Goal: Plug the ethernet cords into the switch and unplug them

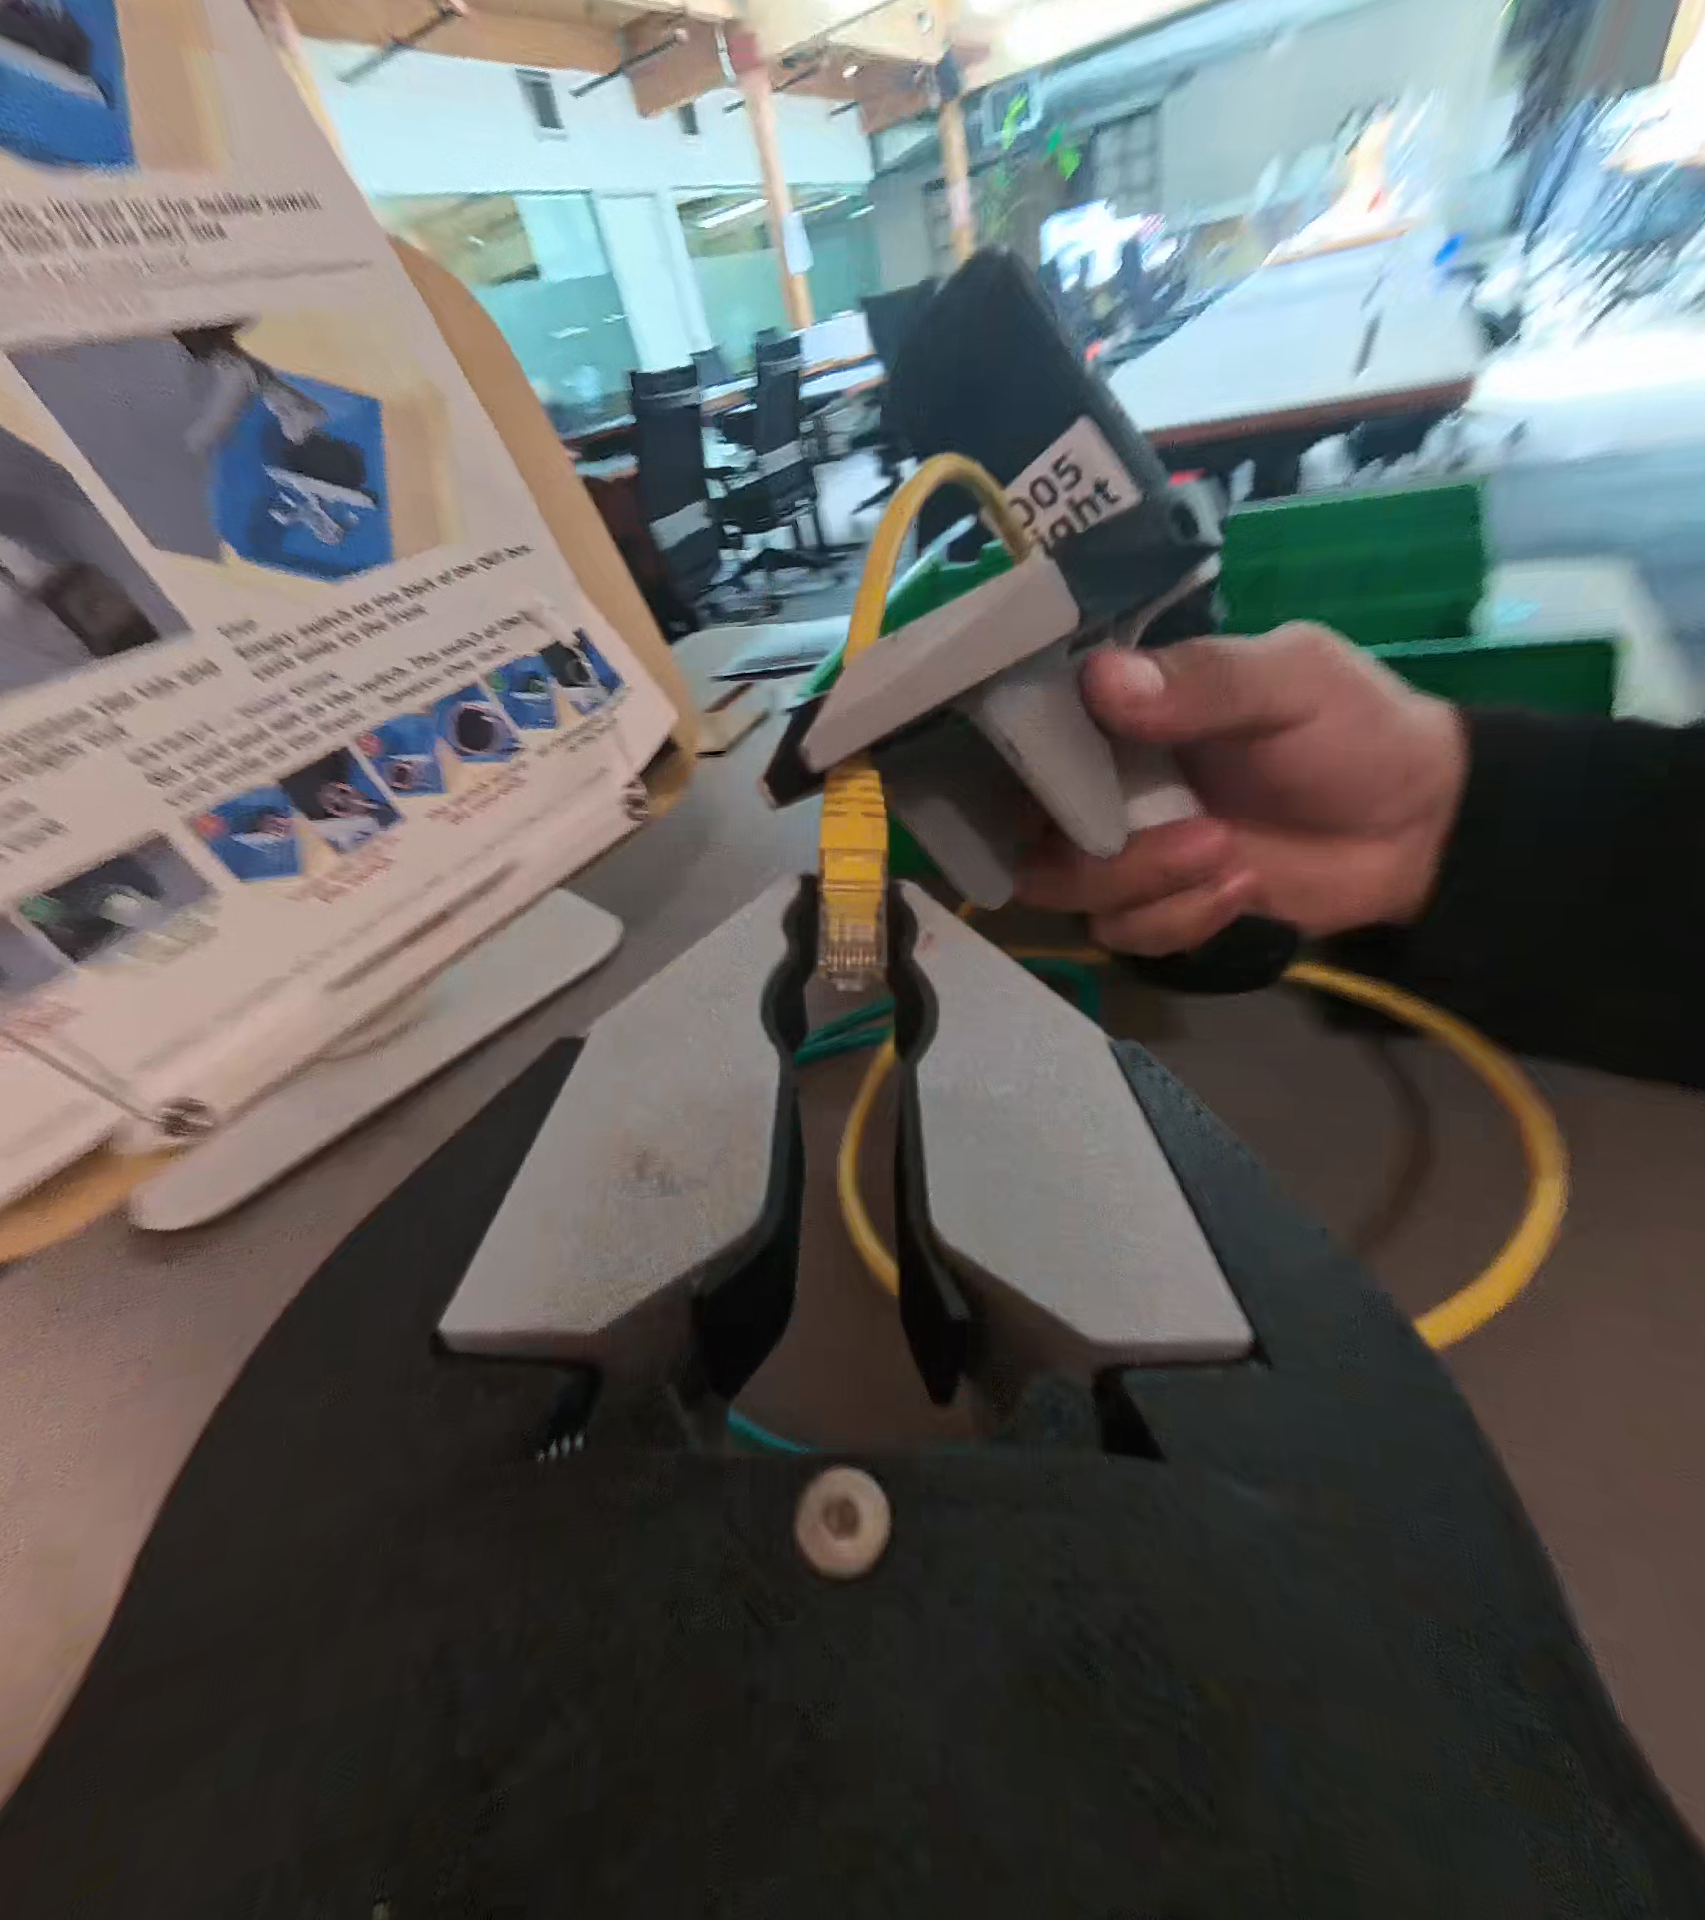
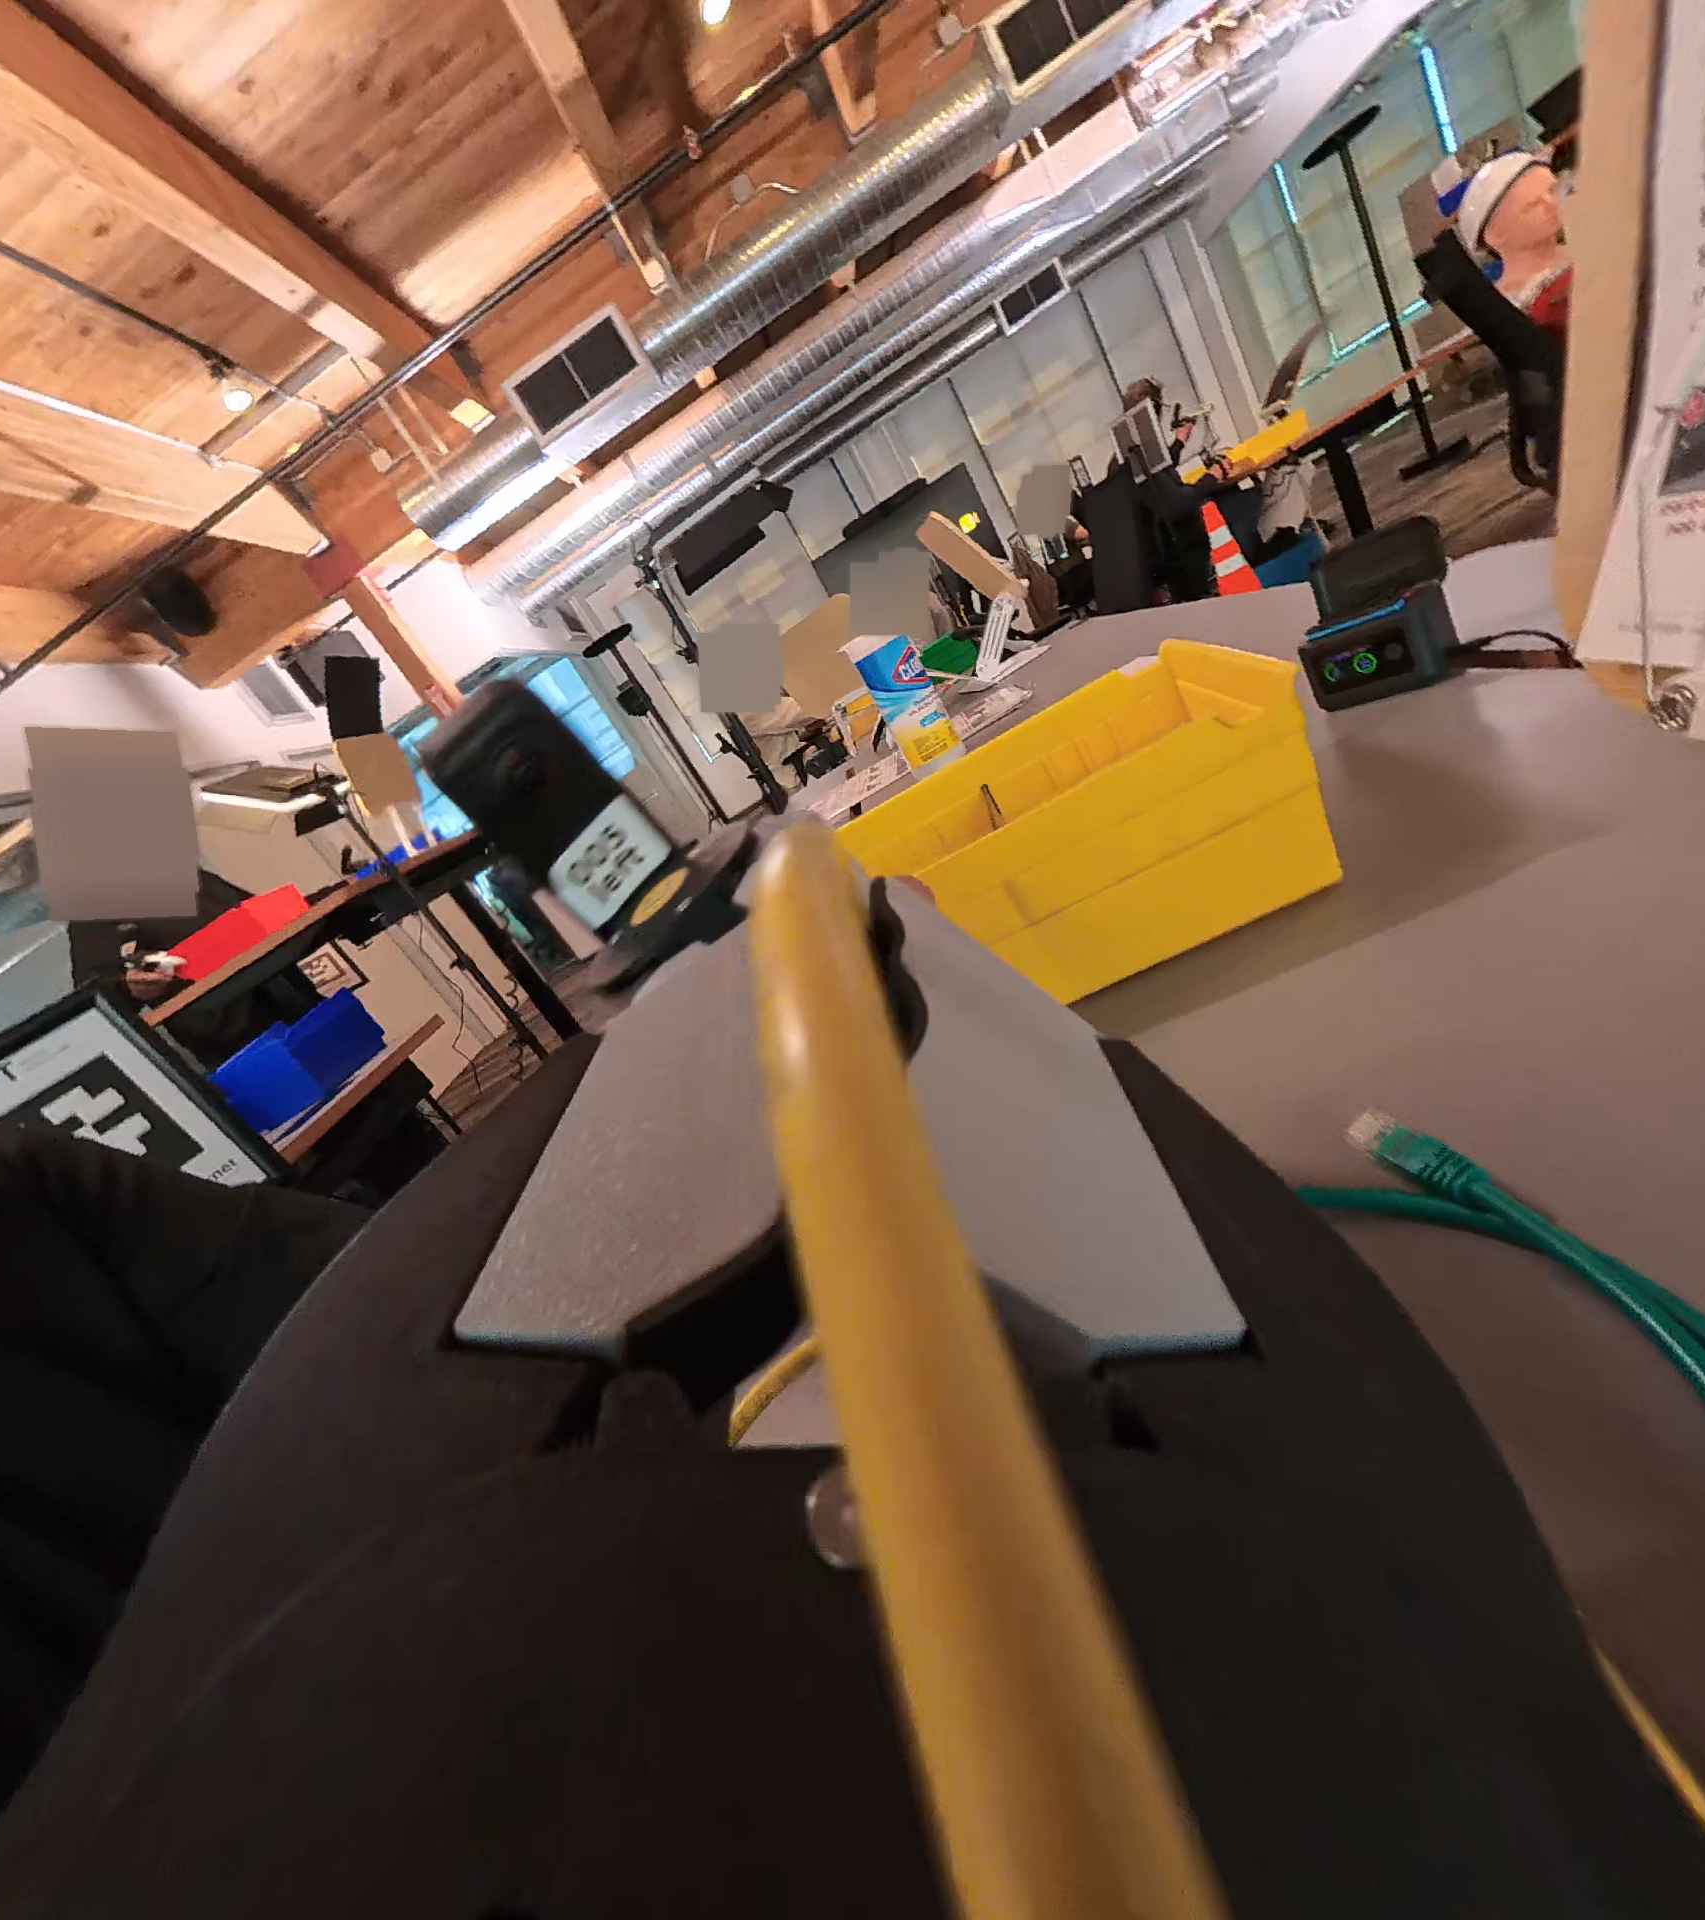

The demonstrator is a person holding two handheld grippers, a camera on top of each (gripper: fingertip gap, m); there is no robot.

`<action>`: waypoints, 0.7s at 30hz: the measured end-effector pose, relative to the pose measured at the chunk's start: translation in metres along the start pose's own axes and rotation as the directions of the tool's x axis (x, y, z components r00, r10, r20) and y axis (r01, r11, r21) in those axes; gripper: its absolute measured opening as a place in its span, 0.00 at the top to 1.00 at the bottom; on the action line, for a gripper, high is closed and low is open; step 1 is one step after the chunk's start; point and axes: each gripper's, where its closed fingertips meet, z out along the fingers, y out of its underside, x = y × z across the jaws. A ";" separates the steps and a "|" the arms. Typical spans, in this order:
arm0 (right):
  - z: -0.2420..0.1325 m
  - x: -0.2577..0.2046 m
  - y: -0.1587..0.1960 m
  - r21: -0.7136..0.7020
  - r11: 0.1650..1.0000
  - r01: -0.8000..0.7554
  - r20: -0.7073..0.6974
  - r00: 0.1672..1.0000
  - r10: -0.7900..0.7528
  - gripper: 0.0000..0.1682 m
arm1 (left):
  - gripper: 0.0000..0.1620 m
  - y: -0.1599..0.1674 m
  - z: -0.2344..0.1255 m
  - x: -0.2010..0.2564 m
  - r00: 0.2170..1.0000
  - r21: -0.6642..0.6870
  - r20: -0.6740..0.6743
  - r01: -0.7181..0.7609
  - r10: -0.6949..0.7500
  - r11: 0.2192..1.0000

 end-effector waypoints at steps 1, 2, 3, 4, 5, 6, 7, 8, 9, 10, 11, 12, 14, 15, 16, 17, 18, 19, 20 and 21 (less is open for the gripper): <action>0.000 -0.003 0.000 -0.006 1.000 0.021 0.008 1.000 -0.021 0.95 | 0.94 -0.002 -0.002 0.002 0.996 0.011 -0.046 0.072 -0.071 0.997; 0.001 -0.006 0.000 -0.013 0.999 0.047 0.014 0.999 -0.047 0.95 | 0.94 -0.004 -0.003 0.003 0.990 0.024 -0.080 0.117 -0.115 0.993; 0.001 -0.010 0.000 -0.017 0.997 0.077 0.020 0.997 -0.077 0.93 | 0.94 -0.007 -0.005 0.005 0.982 0.037 -0.112 0.155 -0.150 0.987; 0.002 -0.013 0.001 -0.023 0.994 0.110 0.023 0.994 -0.109 0.93 | 0.94 -0.009 -0.007 0.007 0.970 0.044 -0.147 0.204 -0.195 0.978; 0.002 -0.016 0.001 -0.030 0.989 0.145 0.027 0.989 -0.144 0.92 | 0.94 -0.012 -0.009 0.009 0.950 0.051 -0.193 0.261 -0.247 0.964; 0.002 -0.020 0.002 -0.037 0.982 0.183 0.035 0.983 -0.181 0.92 | 0.94 -0.016 -0.011 0.013 0.920 0.057 -0.252 0.323 -0.299 0.945; 0.003 -0.024 0.004 -0.049 0.974 0.222 0.040 0.975 -0.220 0.92 | 0.93 -0.020 -0.015 0.014 0.888 0.063 -0.301 0.382 -0.347 0.922; 0.004 -0.026 0.007 -0.068 0.962 0.264 0.041 0.964 -0.262 0.92 | 0.93 -0.024 -0.018 0.014 0.857 0.073 -0.340 0.434 -0.387 0.898; 0.005 -0.028 0.011 -0.093 0.948 0.306 0.041 0.952 -0.303 0.92 | 0.94 -0.027 -0.022 0.015 0.820 0.072 -0.386 0.484 -0.423 0.872; 0.007 -0.030 0.013 -0.101 0.936 0.338 0.040 0.941 -0.335 0.93 | 0.93 -0.028 -0.024 0.017 0.786 0.057 -0.424 0.520 -0.451 0.852; 0.008 -0.032 0.013 -0.101 0.929 0.357 0.038 0.934 -0.355 0.92 | 0.94 -0.029 -0.026 0.018 0.761 0.051 -0.450 0.543 -0.467 0.838; 0.008 -0.034 0.013 -0.098 0.927 0.361 0.042 0.933 -0.359 0.92 | 0.94 -0.030 -0.027 0.019 0.745 0.048 -0.470 0.558 -0.474 0.829; 0.008 -0.037 0.013 -0.088 0.935 0.344 0.062 0.938 -0.340 0.95 | 0.93 -0.032 -0.029 0.022 0.729 0.048 -0.494 0.567 -0.474 0.822; 0.008 -0.038 0.013 -0.088 0.938 0.337 0.072 0.941 -0.331 0.95 | 0.93 -0.032 -0.029 0.024 0.718 0.034 -0.503 0.572 -0.481 0.819; 0.008 -0.039 0.012 -0.085 0.939 0.334 0.077 0.942 -0.328 0.95 | 0.93 -0.031 -0.028 0.026 0.709 0.022 -0.510 0.577 -0.487 0.817; 0.008 -0.040 0.012 -0.084 0.939 0.335 0.081 0.941 -0.328 0.95 | 0.93 -0.032 -0.029 0.026 0.700 0.020 -0.519 0.584 -0.491 0.812; 0.007 -0.041 0.013 -0.084 0.939 0.335 0.087 0.941 -0.328 0.95 | 0.93 -0.032 -0.029 0.028 0.689 0.014 -0.529 0.591 -0.495 0.807; 0.008 -0.041 0.012 -0.083 0.939 0.333 0.088 0.941 -0.326 0.95 | 0.93 -0.032 -0.029 0.027 0.686 0.016 -0.531 0.595 -0.497 0.804; 0.008 -0.041 0.012 -0.085 0.940 0.331 0.085 0.942 -0.324 0.95 | 0.93 -0.032 -0.029 0.027 0.692 0.018 -0.525 0.591 -0.495 0.807; 0.007 -0.041 0.013 -0.086 0.941 0.328 0.086 0.943 -0.321 0.95 | 0.93 -0.032 -0.029 0.027 0.698 0.020 -0.522 0.585 -0.490 0.811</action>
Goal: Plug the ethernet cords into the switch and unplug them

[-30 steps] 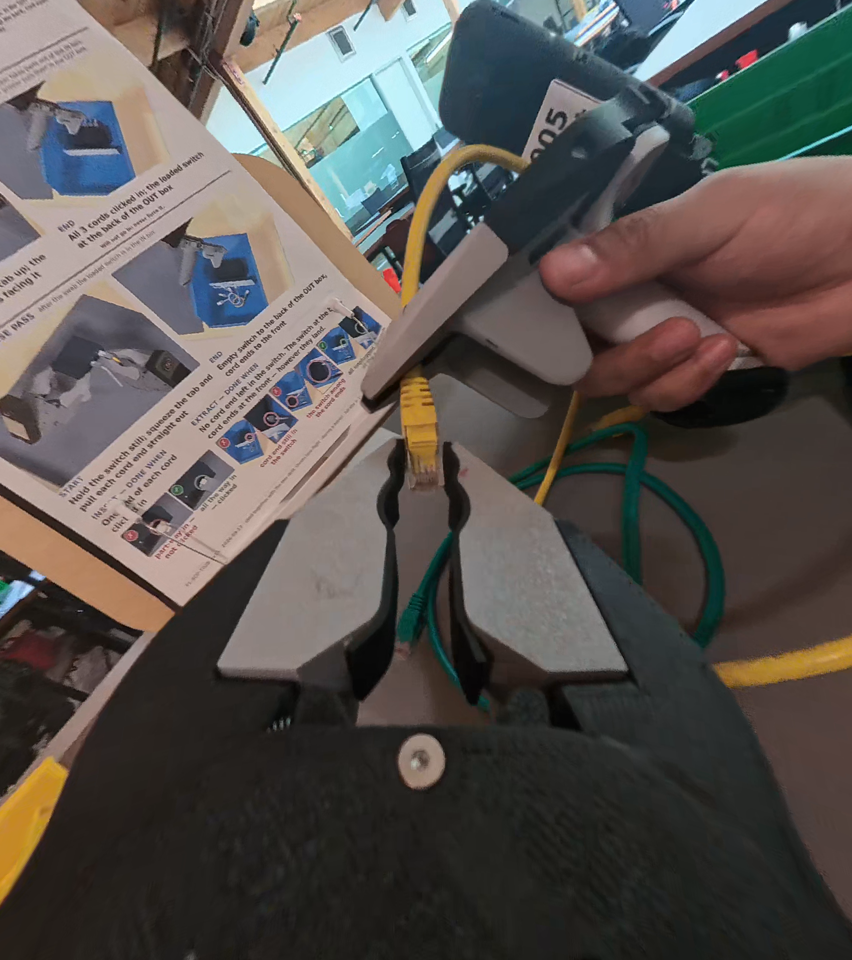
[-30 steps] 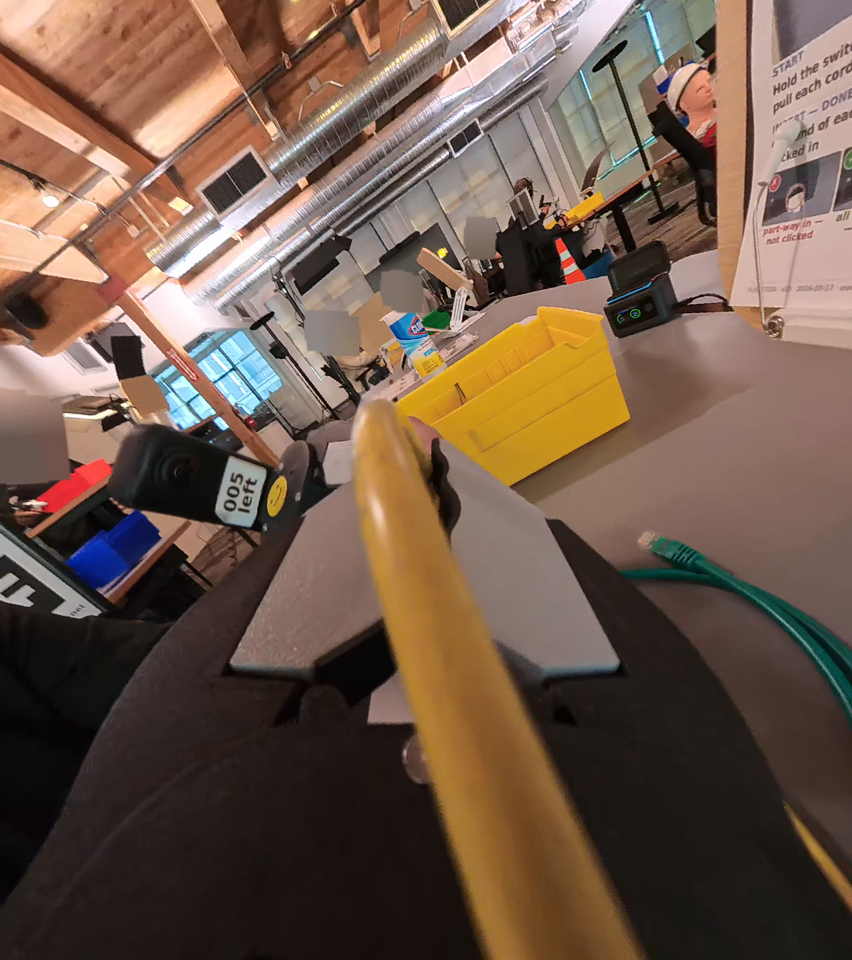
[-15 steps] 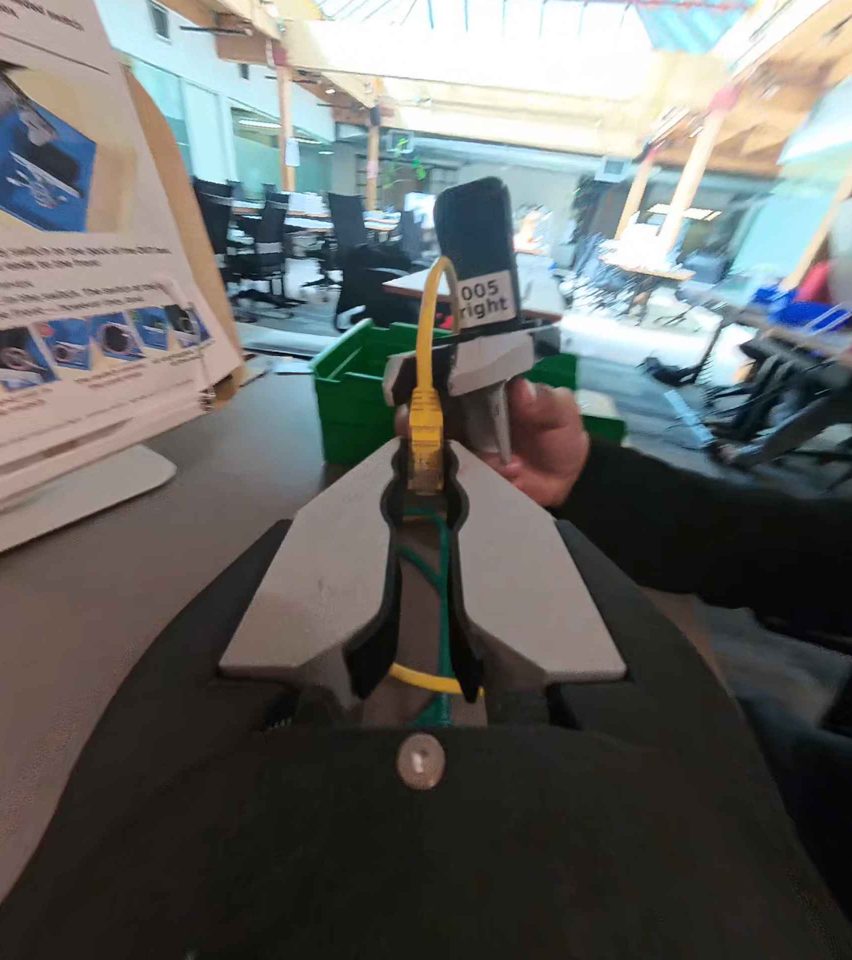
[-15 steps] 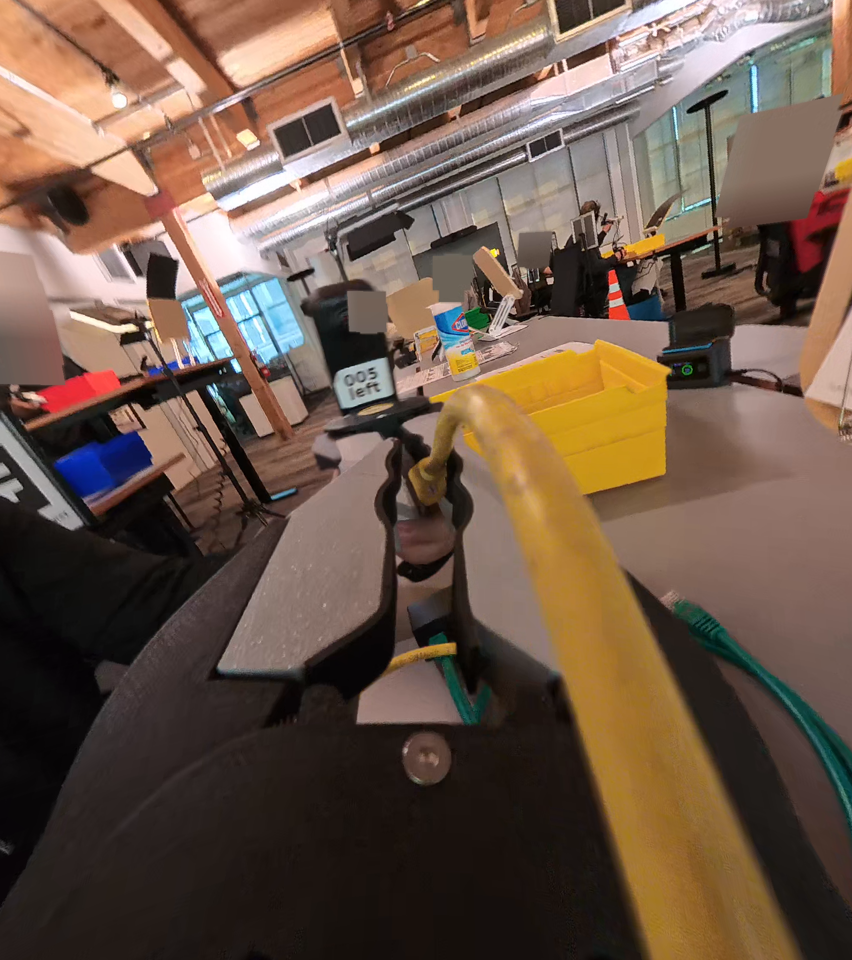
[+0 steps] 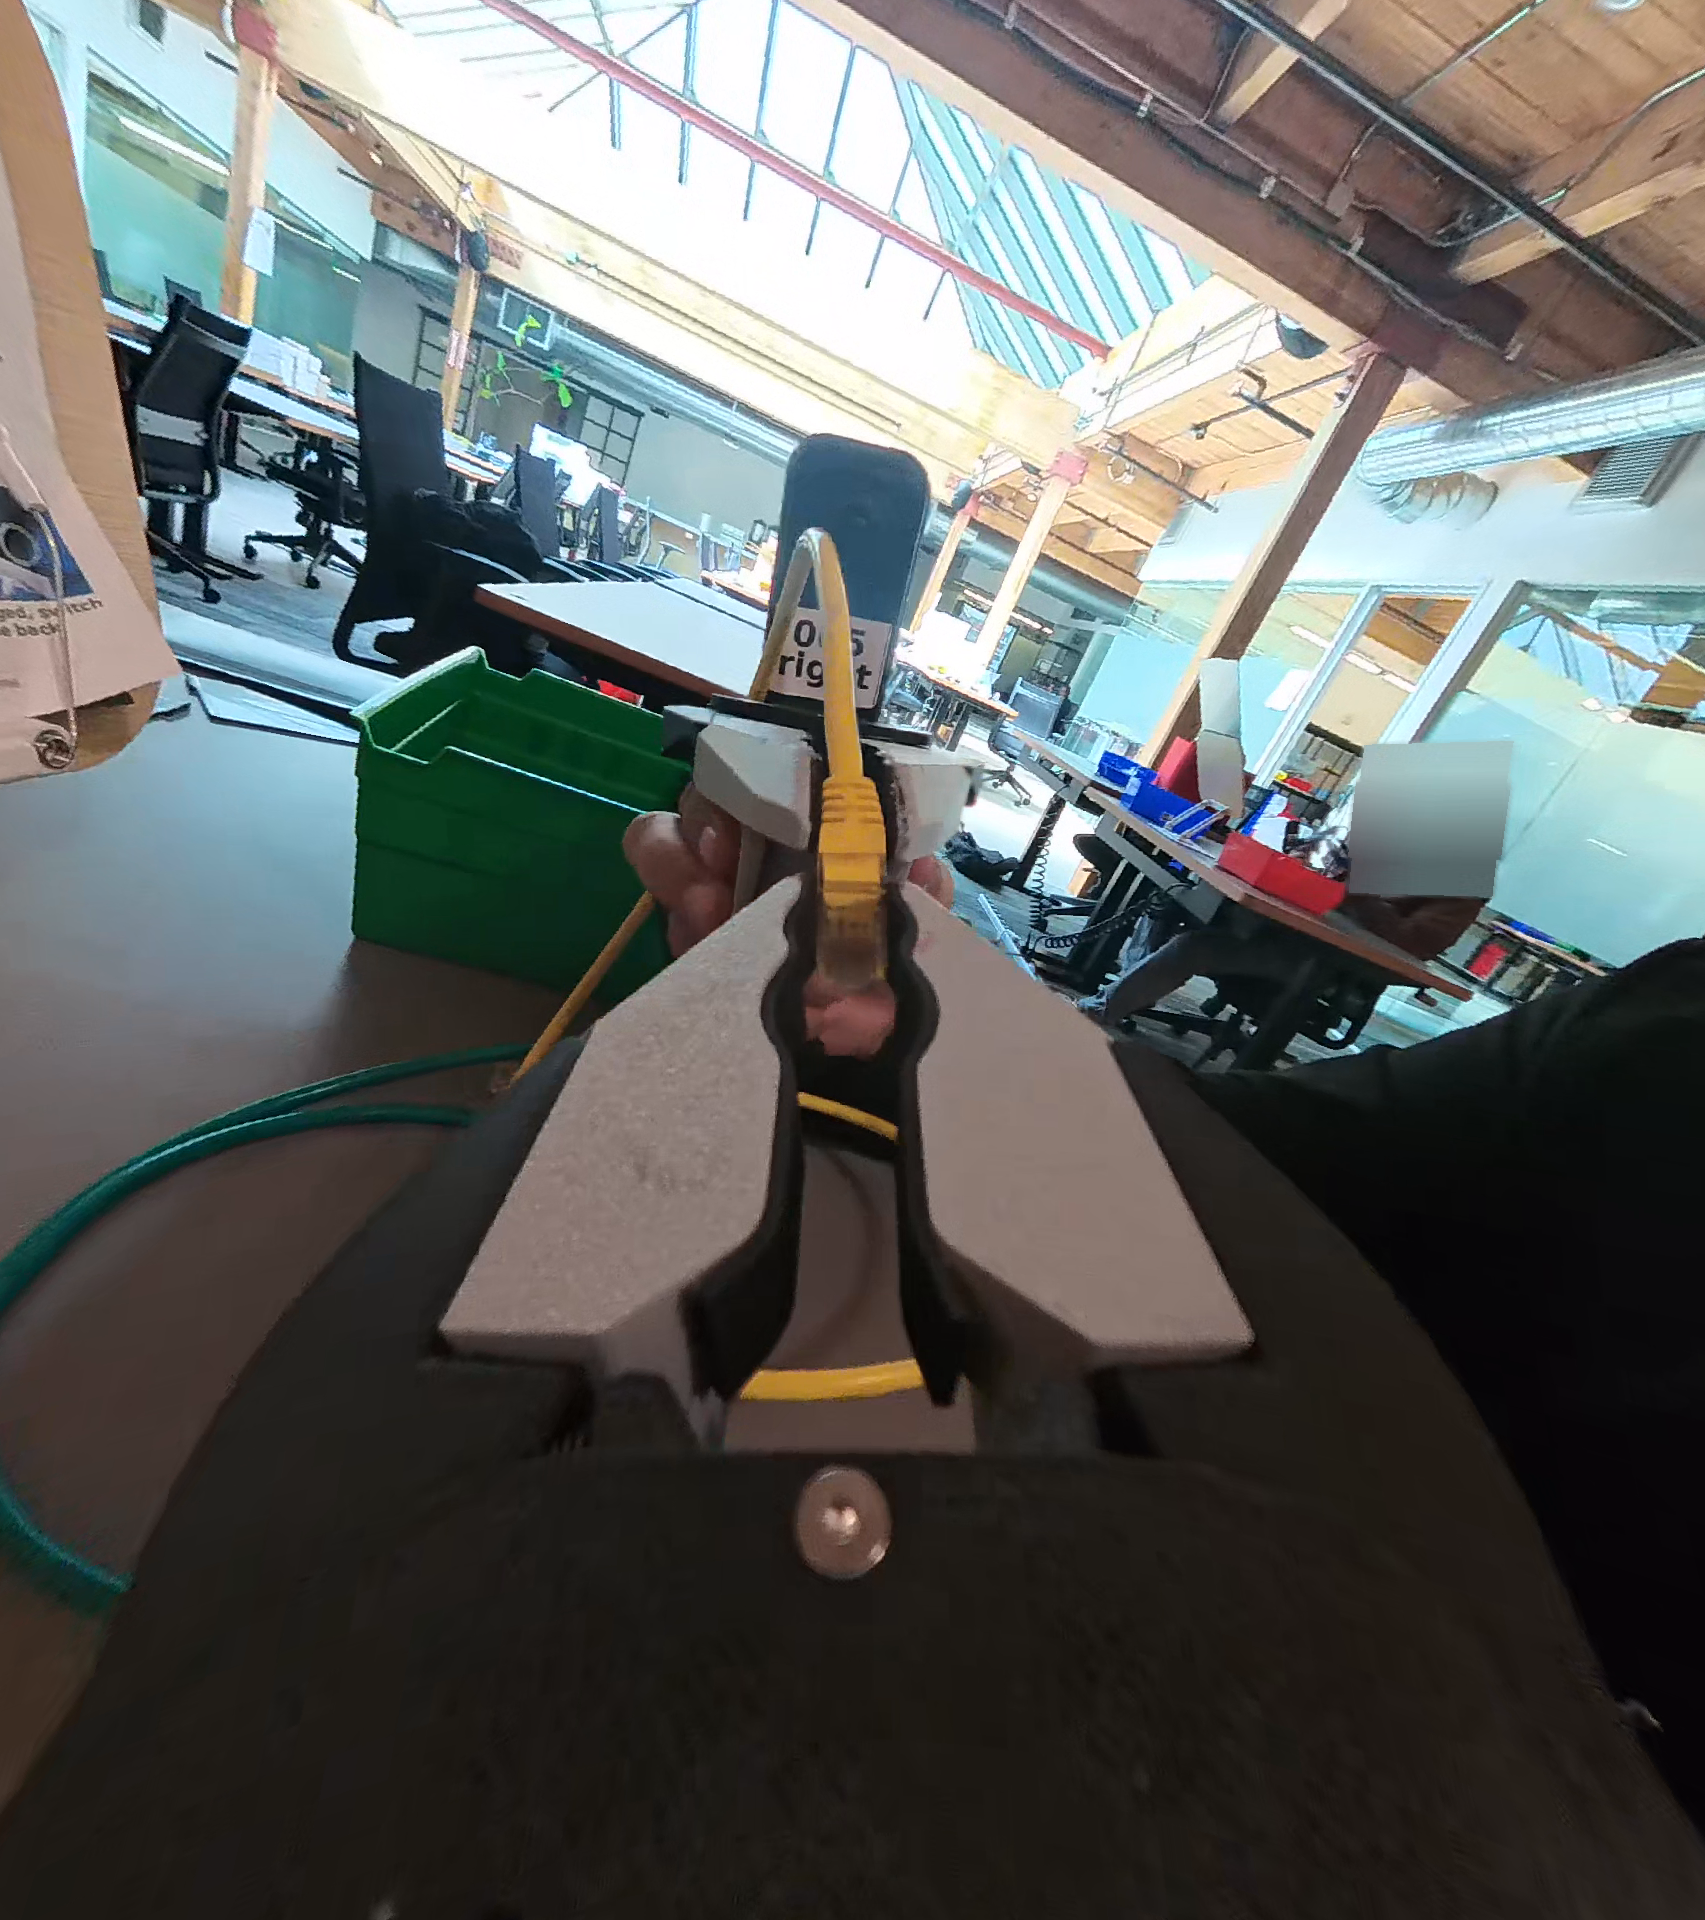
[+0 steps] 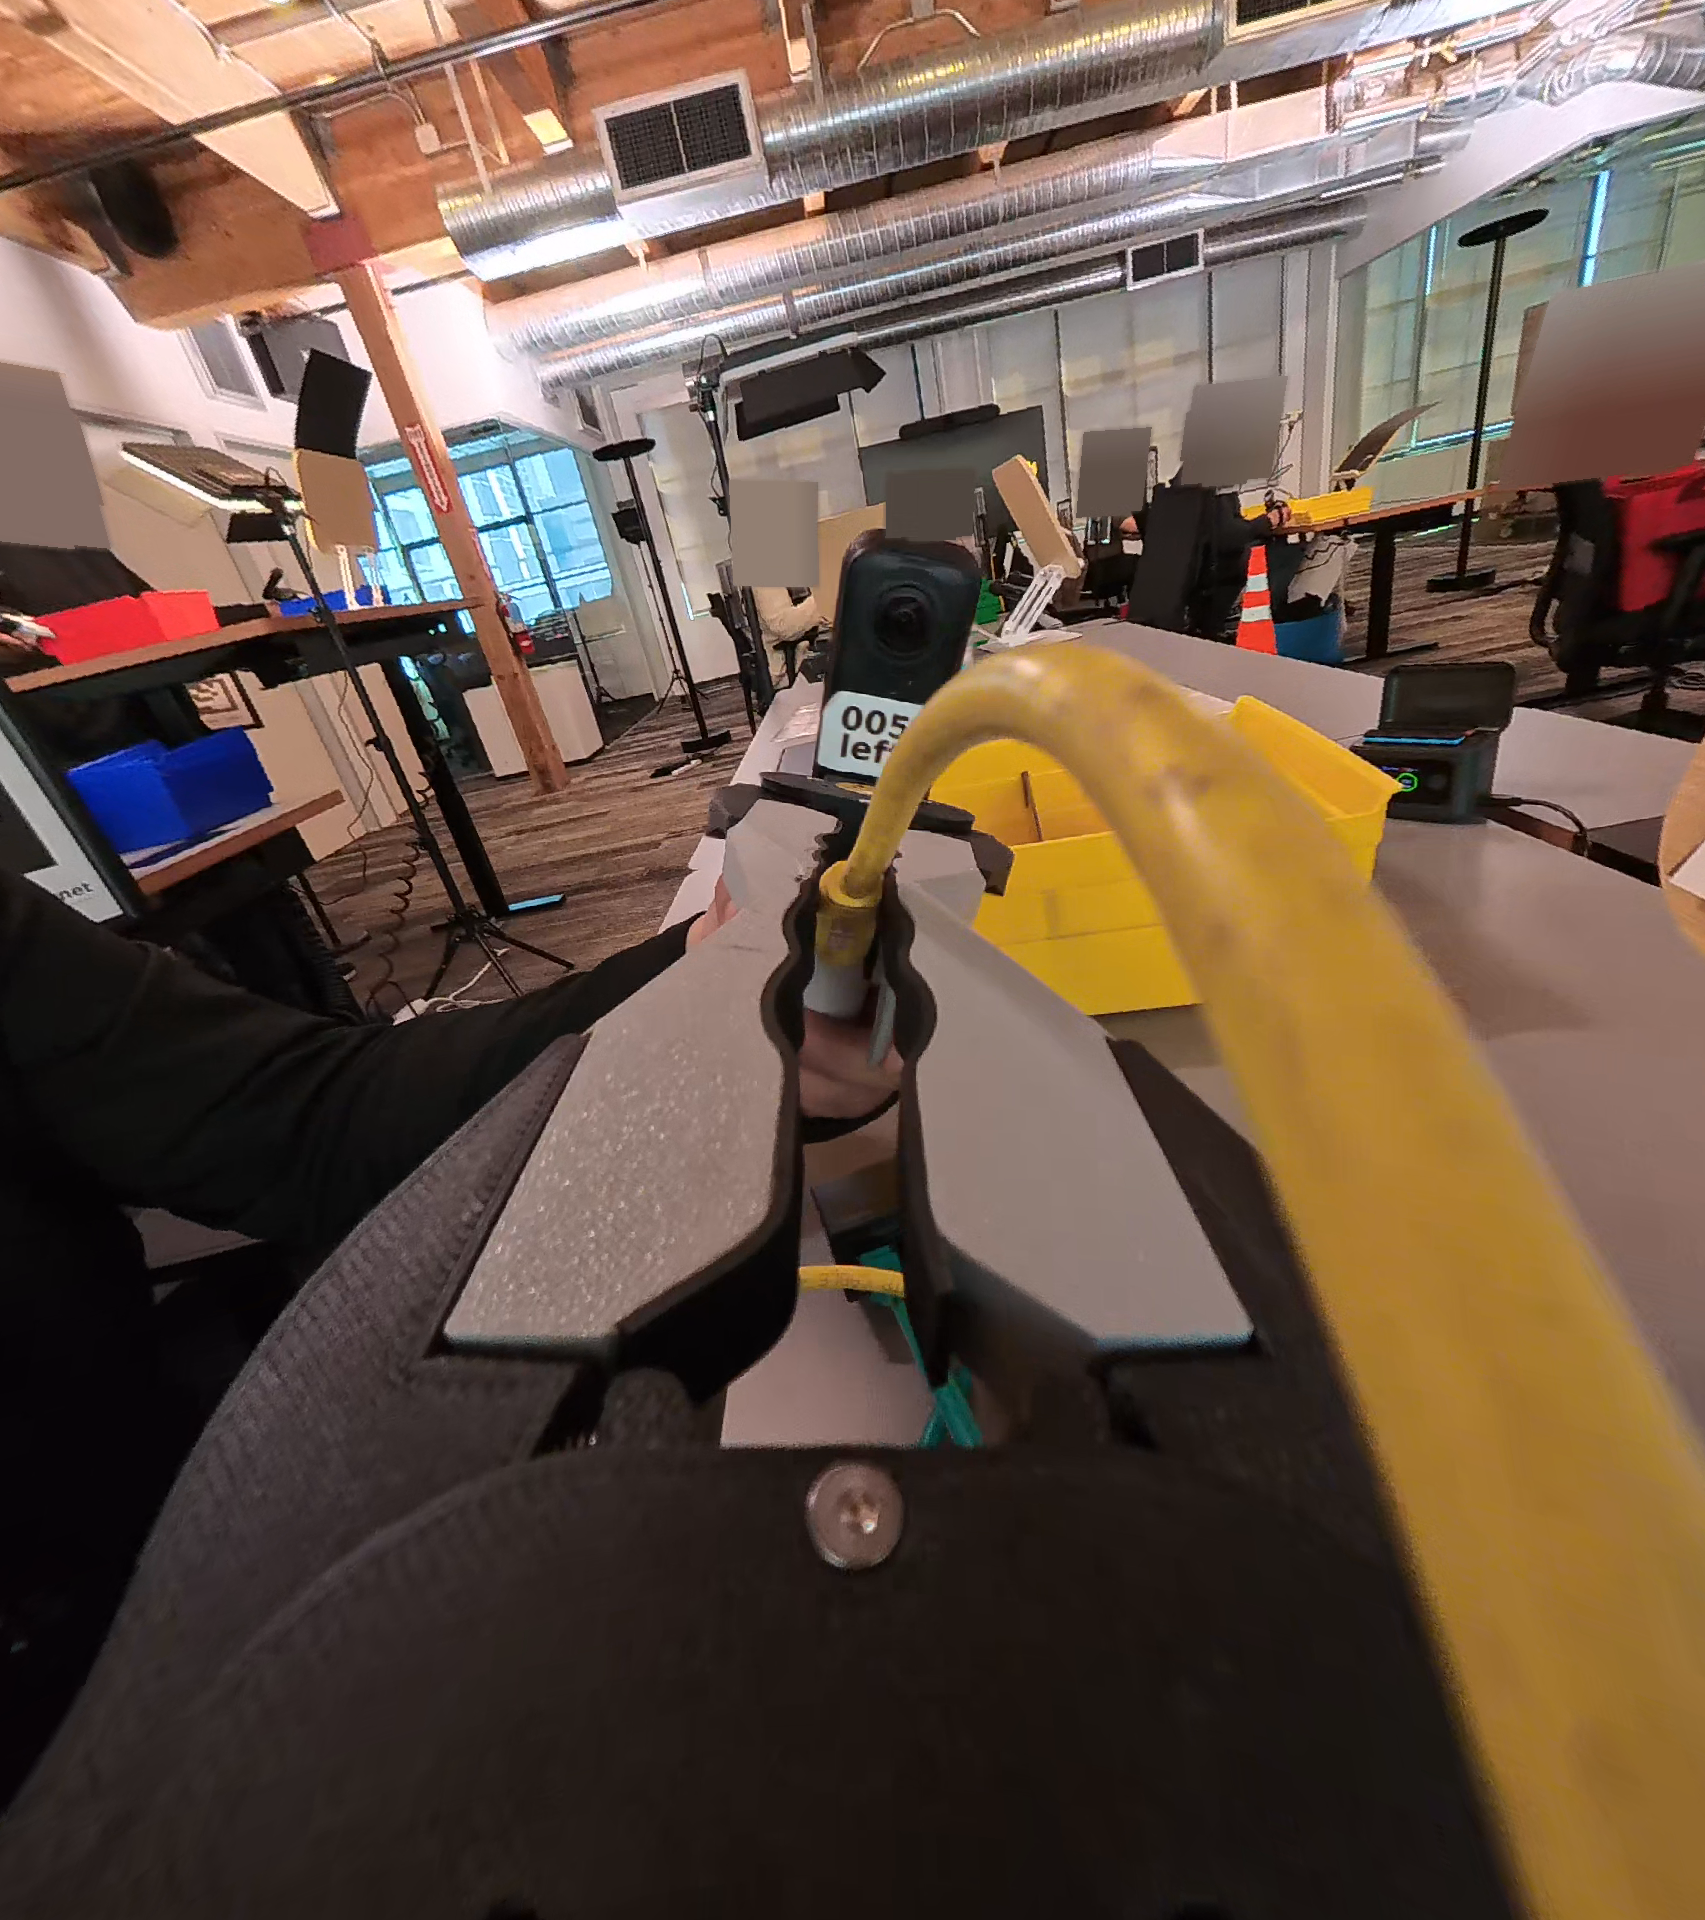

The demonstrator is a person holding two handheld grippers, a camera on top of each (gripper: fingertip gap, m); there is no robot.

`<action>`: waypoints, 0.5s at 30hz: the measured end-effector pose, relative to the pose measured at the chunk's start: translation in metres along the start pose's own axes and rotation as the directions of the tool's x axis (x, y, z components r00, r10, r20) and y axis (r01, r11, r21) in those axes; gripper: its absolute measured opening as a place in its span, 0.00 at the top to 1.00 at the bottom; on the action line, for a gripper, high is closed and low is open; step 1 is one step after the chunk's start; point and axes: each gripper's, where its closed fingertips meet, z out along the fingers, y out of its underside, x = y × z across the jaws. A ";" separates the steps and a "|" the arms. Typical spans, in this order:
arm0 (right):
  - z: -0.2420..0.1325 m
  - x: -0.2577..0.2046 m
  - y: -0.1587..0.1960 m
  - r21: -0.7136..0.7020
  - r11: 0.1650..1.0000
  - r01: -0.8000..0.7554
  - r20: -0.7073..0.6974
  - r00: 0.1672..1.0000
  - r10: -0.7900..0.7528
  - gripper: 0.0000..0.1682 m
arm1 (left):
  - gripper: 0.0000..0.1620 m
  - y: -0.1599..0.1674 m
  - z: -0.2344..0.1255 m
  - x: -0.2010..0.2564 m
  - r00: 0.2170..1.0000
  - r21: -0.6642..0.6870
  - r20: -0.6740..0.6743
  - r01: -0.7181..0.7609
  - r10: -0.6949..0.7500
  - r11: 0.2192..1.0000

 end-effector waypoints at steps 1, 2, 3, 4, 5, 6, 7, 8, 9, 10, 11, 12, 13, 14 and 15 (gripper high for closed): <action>0.000 0.000 0.000 -0.001 1.000 -0.004 0.003 1.000 0.004 0.95 | 0.93 0.000 0.000 0.000 1.000 0.001 0.003 -0.001 0.001 1.000; -0.001 0.002 0.000 -0.005 1.000 -0.008 -0.006 1.000 0.008 0.95 | 0.93 0.000 0.001 -0.003 1.000 0.002 0.021 0.003 -0.003 1.000; -0.002 0.006 0.001 -0.010 1.000 -0.022 -0.028 0.999 0.021 0.95 | 0.93 -0.001 0.001 -0.008 0.999 0.009 0.051 0.003 -0.003 1.000; -0.002 0.011 0.002 -0.012 0.999 -0.045 -0.046 0.998 0.044 0.95 | 0.93 -0.003 0.000 -0.012 0.997 0.022 0.081 -0.002 0.000 1.000; -0.003 0.014 0.002 -0.011 0.998 -0.068 -0.055 0.996 0.067 0.95 | 0.93 -0.004 -0.001 -0.016 0.994 0.021 0.107 -0.017 0.015 1.000; -0.004 0.017 0.003 -0.010 0.996 -0.086 -0.062 0.994 0.085 0.95 | 0.93 -0.004 -0.002 -0.019 0.989 0.010 0.140 -0.049 0.047 0.999; -0.004 0.019 0.004 -0.009 0.995 -0.101 -0.070 0.993 0.100 0.95 | 0.93 -0.004 -0.003 -0.022 0.980 -0.002 0.178 -0.094 0.093 0.996; -0.005 0.022 0.004 -0.006 0.993 -0.115 -0.078 0.990 0.114 0.95 | 0.92 -0.005 -0.004 -0.025 0.965 -0.017 0.219 -0.143 0.143 0.990; -0.007 0.024 0.004 0.001 0.992 -0.129 -0.085 0.988 0.128 0.95 | 0.92 -0.005 -0.006 -0.028 0.949 -0.034 0.253 -0.188 0.190 0.982; -0.008 0.026 0.003 0.012 0.990 -0.142 -0.086 0.986 0.142 0.95 | 0.92 -0.005 -0.006 -0.029 0.931 -0.052 0.279 -0.228 0.233 0.972; -0.009 0.027 0.001 0.022 0.988 -0.155 -0.087 0.984 0.156 0.95 | 0.92 -0.006 -0.007 -0.030 0.914 -0.067 0.304 -0.263 0.271 0.962; -0.010 0.028 0.001 0.027 0.986 -0.167 -0.087 0.982 0.168 0.95 | 0.92 -0.006 -0.006 -0.031 0.899 -0.079 0.318 -0.291 0.301 0.953; -0.011 0.029 0.001 0.027 0.984 -0.176 -0.088 0.980 0.178 0.95 | 0.92 -0.006 -0.006 -0.031 0.887 -0.087 0.329 -0.312 0.323 0.946; -0.011 0.029 0.001 0.027 0.982 -0.184 -0.085 0.979 0.186 0.95 | 0.92 -0.005 -0.005 -0.032 0.881 -0.093 0.334 -0.324 0.336 0.941; -0.011 0.029 0.002 0.024 0.981 -0.192 -0.081 0.978 0.194 0.95 | 0.92 -0.004 -0.004 -0.032 0.879 -0.098 0.333 -0.329 0.343 0.939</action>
